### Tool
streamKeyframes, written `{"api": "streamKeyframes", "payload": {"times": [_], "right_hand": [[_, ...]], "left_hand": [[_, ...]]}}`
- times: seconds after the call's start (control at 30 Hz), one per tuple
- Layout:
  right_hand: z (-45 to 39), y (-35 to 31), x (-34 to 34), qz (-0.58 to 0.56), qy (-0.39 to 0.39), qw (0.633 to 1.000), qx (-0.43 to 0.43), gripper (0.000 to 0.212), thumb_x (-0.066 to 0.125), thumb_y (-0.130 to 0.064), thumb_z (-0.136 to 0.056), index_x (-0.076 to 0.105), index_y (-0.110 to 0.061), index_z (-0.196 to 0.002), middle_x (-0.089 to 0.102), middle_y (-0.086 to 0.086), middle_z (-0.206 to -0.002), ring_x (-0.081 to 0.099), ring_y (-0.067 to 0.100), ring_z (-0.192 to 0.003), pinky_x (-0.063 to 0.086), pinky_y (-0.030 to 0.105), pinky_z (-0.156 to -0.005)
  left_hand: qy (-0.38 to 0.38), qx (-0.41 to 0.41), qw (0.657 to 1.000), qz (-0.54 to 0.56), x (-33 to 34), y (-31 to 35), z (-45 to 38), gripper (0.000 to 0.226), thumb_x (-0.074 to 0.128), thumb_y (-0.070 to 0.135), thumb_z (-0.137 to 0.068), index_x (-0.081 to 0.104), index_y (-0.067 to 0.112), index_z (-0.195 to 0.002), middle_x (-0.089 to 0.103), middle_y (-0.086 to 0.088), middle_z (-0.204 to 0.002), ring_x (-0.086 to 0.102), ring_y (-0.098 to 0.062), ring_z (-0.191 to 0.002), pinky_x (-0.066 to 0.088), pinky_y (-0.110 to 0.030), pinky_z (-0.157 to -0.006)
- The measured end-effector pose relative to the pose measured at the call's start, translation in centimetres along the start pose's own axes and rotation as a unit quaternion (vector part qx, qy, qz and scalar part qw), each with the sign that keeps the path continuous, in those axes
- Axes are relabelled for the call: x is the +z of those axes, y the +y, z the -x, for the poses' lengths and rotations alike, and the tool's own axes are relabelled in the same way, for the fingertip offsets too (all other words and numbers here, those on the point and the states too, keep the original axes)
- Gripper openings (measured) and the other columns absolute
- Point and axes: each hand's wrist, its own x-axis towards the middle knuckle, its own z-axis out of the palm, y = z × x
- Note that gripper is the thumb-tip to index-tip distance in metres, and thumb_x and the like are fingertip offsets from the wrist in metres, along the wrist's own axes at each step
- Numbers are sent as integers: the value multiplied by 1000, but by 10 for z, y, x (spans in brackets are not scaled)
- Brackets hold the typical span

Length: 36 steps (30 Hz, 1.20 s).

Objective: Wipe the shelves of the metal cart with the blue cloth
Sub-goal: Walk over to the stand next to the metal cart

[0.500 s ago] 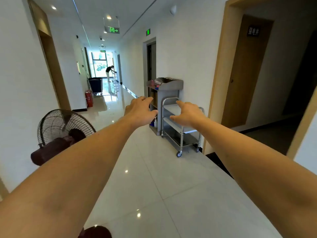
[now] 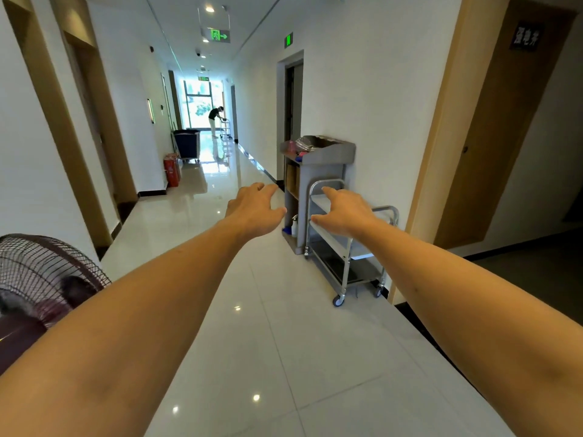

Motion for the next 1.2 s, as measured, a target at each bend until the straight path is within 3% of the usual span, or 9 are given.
{"api": "streamKeyframes", "payload": {"times": [0.33,0.8,1.0,1.2], "right_hand": [[-176,3,73,-11,-3,1000,25,74,67,-47,-93,35,-18,-153,46,16,-150,43,38,-136,44,52,-107],[-441,-30,146,-13,-1,999,51,71,68,-45,-92,37,-17,-150,51,16,-143,48,36,-131,45,52,-106],[-539,-11,197,-24,-11,998,57,64,69,-43,-91,43,-16,-142,58,15,-132,53,36,-123,48,53,-101],[-658,32,236,-19,2,999,43,71,68,-44,-93,37,-16,-150,56,15,-137,53,36,-125,48,50,-100]], "left_hand": [[-5,14,1000,-5,75,-84,-176,64,55,47,-93,32,28,-150,35,-6,-156,33,-32,-140,39,-50,-106],[-19,36,999,-9,123,-206,-431,62,54,47,-93,34,27,-149,35,-7,-155,34,-33,-139,40,-51,-105],[-23,29,999,-16,176,-239,-520,64,54,49,-93,32,29,-149,34,-7,-156,33,-33,-140,39,-51,-106],[-11,43,998,-38,235,-256,-639,64,54,50,-92,33,29,-149,34,-8,-156,32,-34,-140,39,-52,-105]]}}
